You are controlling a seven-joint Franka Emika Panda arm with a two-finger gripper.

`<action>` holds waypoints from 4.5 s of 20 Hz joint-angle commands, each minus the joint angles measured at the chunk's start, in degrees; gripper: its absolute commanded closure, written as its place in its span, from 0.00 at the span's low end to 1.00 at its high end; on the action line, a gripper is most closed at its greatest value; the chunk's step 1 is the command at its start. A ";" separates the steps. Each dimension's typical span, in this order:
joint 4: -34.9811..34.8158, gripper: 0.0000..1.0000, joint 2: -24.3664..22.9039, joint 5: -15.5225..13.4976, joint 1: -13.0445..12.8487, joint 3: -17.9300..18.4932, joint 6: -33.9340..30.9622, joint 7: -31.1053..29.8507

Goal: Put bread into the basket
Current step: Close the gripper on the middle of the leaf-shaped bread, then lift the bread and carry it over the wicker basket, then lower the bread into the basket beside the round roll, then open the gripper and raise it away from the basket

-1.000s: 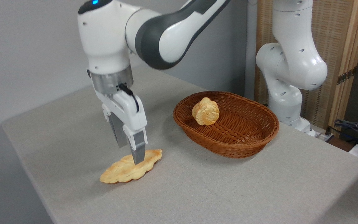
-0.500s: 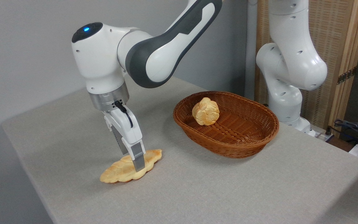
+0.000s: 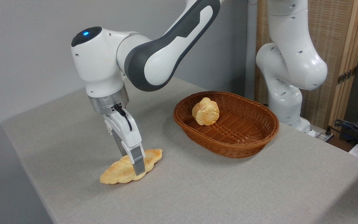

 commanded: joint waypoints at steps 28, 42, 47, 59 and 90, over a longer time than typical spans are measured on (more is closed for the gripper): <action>0.45 0.63 1.43 1.79 -0.06 0.21 1.87 2.92; 0.19 0.55 -13.32 -2.16 -0.06 0.47 -9.97 2.48; -4.46 0.50 -21.32 -2.52 -0.15 1.44 -21.14 2.57; -10.79 0.04 -25.56 -2.43 -0.15 4.25 -39.52 3.01; -9.14 0.00 -25.29 -1.90 -0.59 3.81 -29.08 4.24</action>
